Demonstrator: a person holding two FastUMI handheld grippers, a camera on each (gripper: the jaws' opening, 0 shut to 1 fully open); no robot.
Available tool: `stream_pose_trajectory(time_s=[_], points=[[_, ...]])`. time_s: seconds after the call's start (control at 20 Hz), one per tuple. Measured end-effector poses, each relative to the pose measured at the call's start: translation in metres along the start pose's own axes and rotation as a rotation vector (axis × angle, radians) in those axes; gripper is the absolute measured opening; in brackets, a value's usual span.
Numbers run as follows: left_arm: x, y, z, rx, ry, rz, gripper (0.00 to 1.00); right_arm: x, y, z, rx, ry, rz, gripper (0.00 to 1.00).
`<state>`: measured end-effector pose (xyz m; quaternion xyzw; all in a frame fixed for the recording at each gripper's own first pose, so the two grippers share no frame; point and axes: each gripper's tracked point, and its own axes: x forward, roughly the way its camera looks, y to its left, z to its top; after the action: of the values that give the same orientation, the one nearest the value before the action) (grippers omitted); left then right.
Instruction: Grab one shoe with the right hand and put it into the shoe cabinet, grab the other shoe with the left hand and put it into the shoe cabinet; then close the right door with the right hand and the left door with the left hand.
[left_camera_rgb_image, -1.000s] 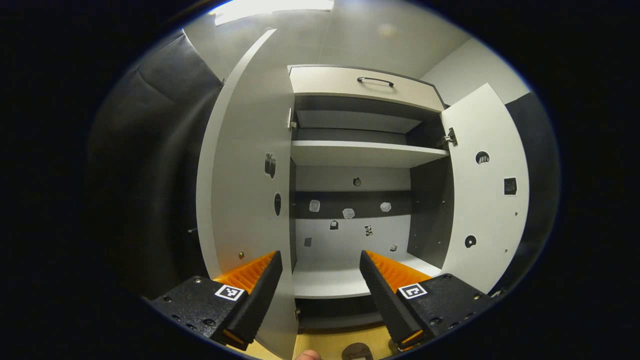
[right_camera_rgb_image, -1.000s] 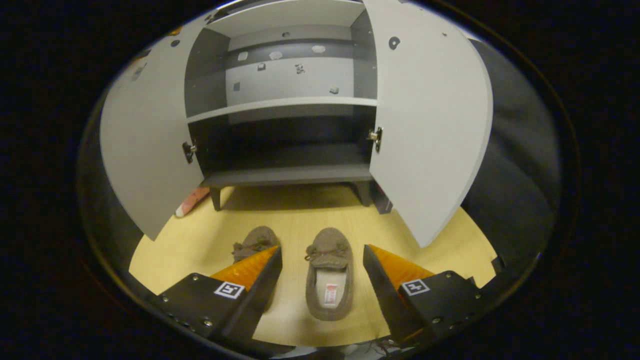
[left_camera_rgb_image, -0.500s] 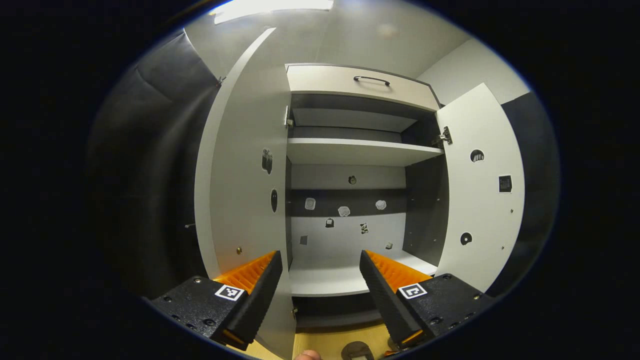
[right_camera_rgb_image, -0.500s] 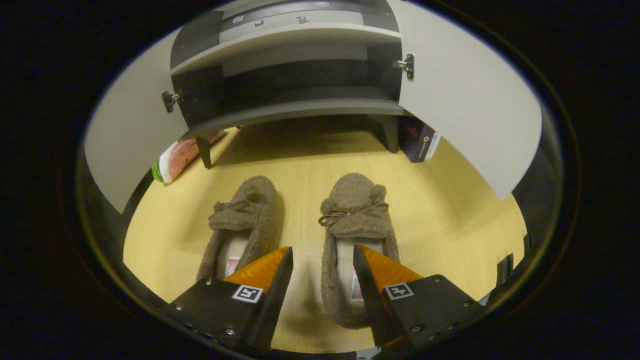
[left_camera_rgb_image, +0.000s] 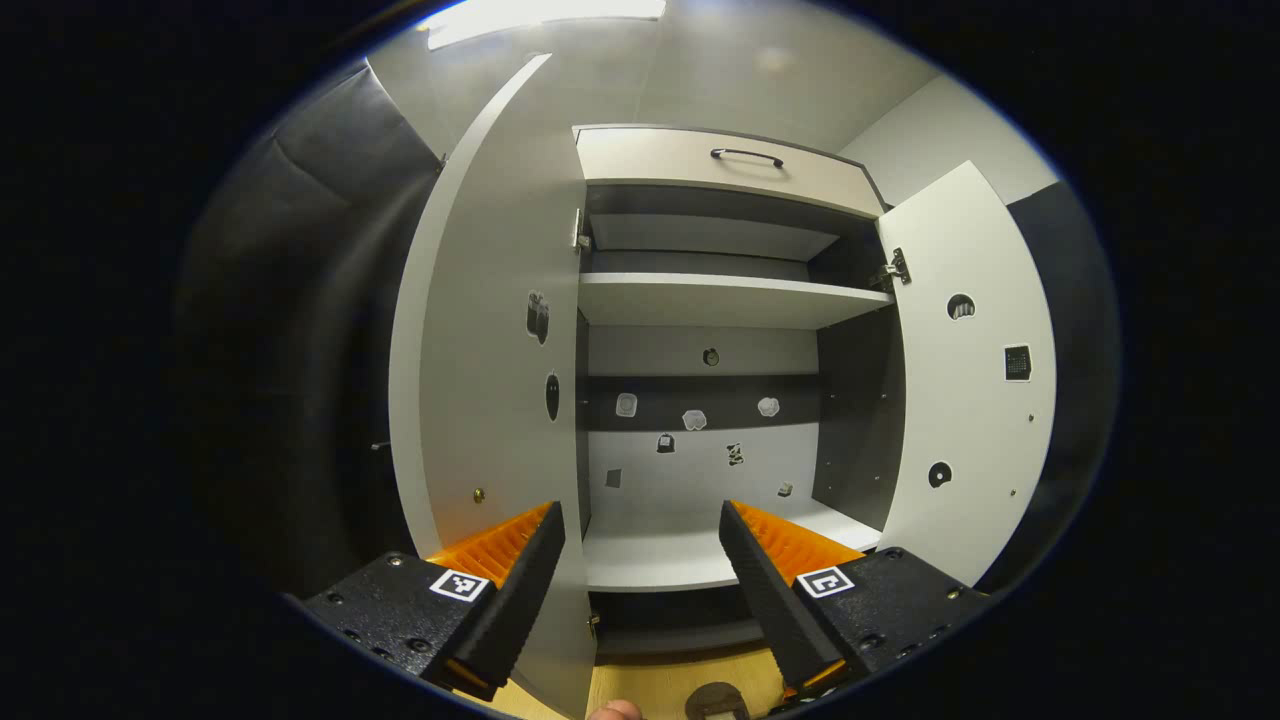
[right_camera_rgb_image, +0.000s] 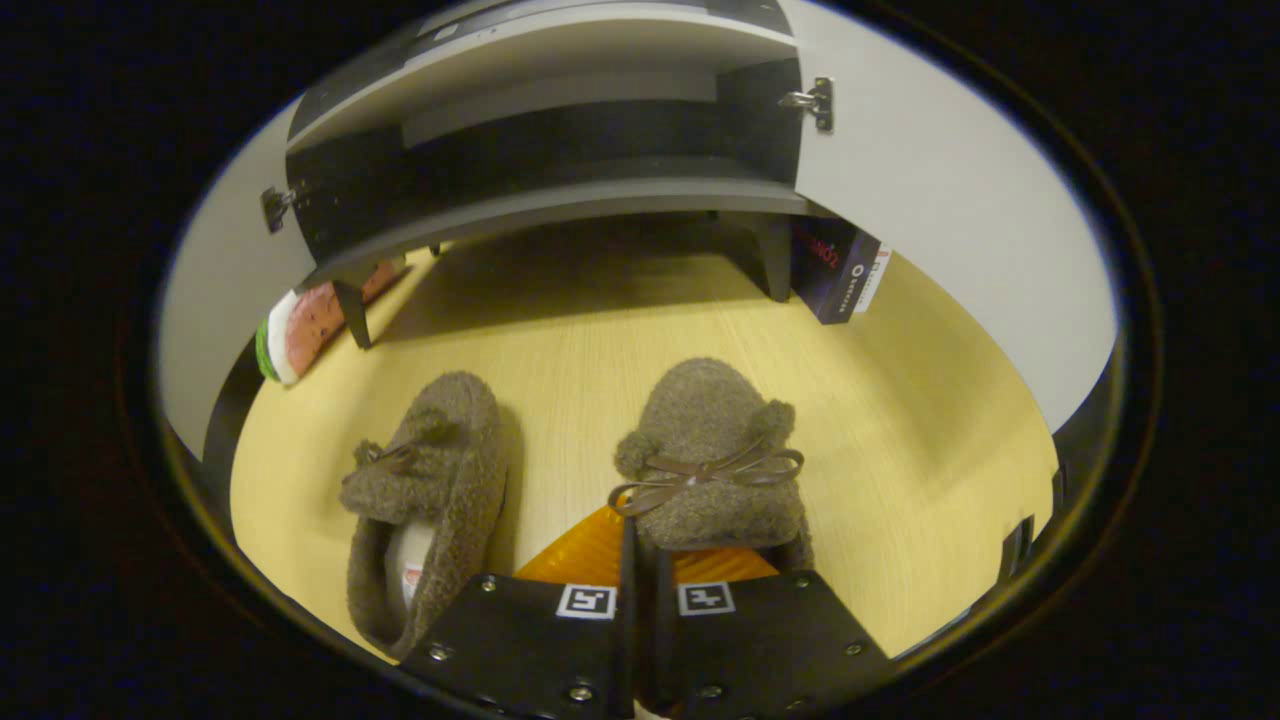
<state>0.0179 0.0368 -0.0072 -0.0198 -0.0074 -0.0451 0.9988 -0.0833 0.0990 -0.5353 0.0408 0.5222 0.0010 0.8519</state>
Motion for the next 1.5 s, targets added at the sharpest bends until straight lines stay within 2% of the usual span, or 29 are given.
stream_pose_trajectory(time_s=[0.1,0.15,0.55,0.75,0.8,0.95,1.05,1.15,1.5], points=[[0.0,0.0,-0.001,0.005,0.0,0.005,0.98,-0.001,0.0,0.005,0.012,-0.001,0.009,0.09],[0.001,0.0,0.0,0.009,0.0,0.006,0.96,-0.006,0.001,0.008,0.018,-0.005,0.016,0.09],[-0.001,0.0,0.0,0.012,-0.014,-0.001,0.96,-0.051,0.001,0.05,-0.022,-0.121,0.055,0.08],[-0.002,-0.001,0.001,0.004,-0.02,-0.012,0.96,-0.047,0.005,0.042,-0.024,-0.101,0.048,0.08],[-0.002,-0.001,0.001,0.003,-0.021,-0.015,0.96,-0.048,0.007,0.039,-0.018,-0.099,0.047,0.02],[-0.003,-0.002,0.002,0.001,-0.024,-0.023,0.96,-0.046,0.01,0.031,-0.008,-0.085,0.033,0.02],[-0.003,-0.002,0.002,0.001,-0.029,-0.03,0.96,-0.043,0.021,0.023,0.024,-0.054,0.063,0.02],[-0.004,-0.002,0.002,0.004,-0.03,-0.035,0.97,-0.035,0.017,0.022,0.034,-0.056,0.021,0.21],[-0.005,-0.002,0.002,0.01,-0.044,-0.042,0.95,0.016,0.016,0.018,0.071,0.013,-0.05,0.25]])
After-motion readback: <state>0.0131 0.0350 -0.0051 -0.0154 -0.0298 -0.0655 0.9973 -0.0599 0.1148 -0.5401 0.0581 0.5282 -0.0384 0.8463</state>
